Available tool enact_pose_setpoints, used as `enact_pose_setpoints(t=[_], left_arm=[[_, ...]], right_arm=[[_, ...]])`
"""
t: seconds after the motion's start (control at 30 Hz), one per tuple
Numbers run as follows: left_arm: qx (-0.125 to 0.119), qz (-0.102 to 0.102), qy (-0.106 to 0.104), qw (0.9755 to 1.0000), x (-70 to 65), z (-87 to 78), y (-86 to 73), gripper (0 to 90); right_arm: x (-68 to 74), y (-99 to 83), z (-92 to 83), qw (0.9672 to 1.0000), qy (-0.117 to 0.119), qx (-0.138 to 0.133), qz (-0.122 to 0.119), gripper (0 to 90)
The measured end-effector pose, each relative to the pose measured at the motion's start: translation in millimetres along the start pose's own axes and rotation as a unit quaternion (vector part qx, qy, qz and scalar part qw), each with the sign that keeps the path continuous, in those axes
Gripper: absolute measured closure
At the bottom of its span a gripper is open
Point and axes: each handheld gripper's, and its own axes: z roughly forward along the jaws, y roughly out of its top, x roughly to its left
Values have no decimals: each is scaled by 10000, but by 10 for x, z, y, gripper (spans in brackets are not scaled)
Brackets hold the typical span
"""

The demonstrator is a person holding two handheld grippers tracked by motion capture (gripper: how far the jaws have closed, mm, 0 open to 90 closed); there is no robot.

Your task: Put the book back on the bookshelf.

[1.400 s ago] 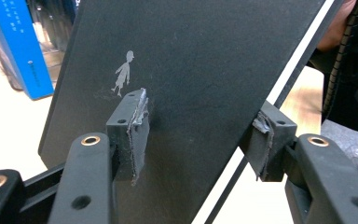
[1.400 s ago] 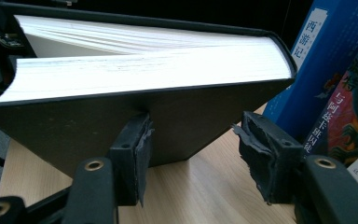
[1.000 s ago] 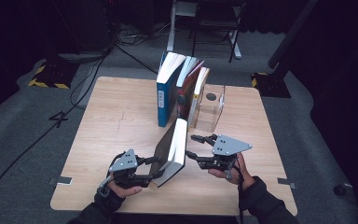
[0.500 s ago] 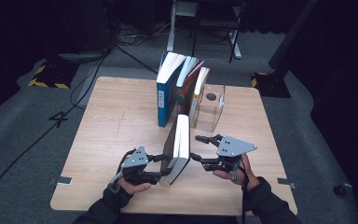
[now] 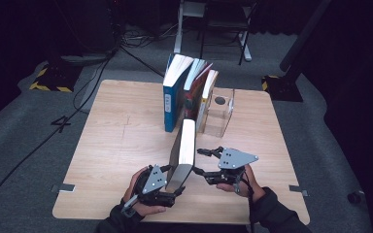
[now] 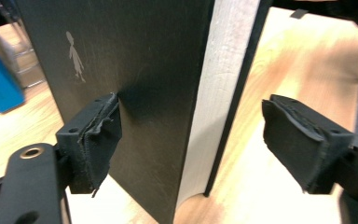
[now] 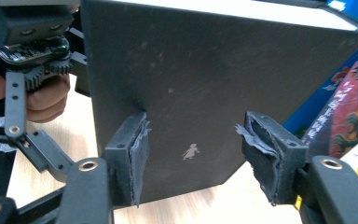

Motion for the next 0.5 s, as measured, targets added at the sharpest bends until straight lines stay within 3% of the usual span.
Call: enact_pose_setpoints(t=[0.23,0.37,0.5], left_arm=[[-102,-160,320,9993,-13,41,-15,169],[-107,-222,710,9972,-21,113,-36,172],[-63,-321,851,9958,13,178,-53,177]], right_arm=[[59,-9,111,10000,48,1,75,422],[98,-5,189,9998,-33,-109,166,414],[110,-3,236,9996,-42,-146,217,406]])
